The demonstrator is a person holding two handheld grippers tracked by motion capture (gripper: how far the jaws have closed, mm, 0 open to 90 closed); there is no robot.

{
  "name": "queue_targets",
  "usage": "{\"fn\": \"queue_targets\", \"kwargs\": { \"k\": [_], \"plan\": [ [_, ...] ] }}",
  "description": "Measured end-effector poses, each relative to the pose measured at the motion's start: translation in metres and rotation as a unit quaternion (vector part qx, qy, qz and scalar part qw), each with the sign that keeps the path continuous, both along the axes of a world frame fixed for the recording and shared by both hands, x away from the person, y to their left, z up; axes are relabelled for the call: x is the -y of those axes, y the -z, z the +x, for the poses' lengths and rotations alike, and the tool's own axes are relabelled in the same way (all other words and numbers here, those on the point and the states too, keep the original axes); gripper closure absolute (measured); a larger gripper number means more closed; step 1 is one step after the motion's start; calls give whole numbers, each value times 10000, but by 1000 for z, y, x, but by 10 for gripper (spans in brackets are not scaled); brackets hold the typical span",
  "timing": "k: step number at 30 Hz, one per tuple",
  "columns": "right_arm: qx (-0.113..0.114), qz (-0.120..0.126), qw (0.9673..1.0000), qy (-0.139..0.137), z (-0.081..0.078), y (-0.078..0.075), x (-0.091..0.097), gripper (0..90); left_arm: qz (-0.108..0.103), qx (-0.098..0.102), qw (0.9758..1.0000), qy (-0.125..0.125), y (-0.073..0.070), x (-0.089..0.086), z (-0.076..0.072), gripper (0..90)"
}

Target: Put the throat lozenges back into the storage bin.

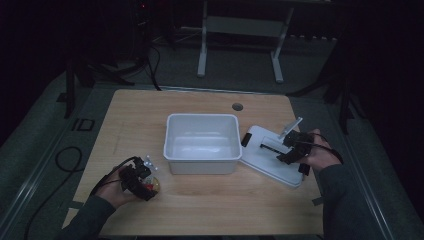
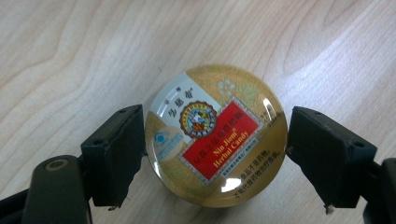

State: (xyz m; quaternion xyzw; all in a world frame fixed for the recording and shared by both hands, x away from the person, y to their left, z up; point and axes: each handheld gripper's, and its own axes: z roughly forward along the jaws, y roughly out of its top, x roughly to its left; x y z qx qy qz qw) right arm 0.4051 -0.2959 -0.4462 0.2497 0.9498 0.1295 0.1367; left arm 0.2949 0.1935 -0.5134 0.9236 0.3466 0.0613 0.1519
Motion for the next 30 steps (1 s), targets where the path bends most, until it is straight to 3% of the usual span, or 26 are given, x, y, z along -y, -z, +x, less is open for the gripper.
{"fn": "queue_targets", "kwargs": {
  "k": [18,30],
  "plan": [
    [-40,27,10000,26,0,5,3,339,201,-377,9991,25,-1,1,6,216],
    [-68,38,10000,29,0,7,3,343,318,-371,9988,27,-2,0,9,217]
  ]
}}
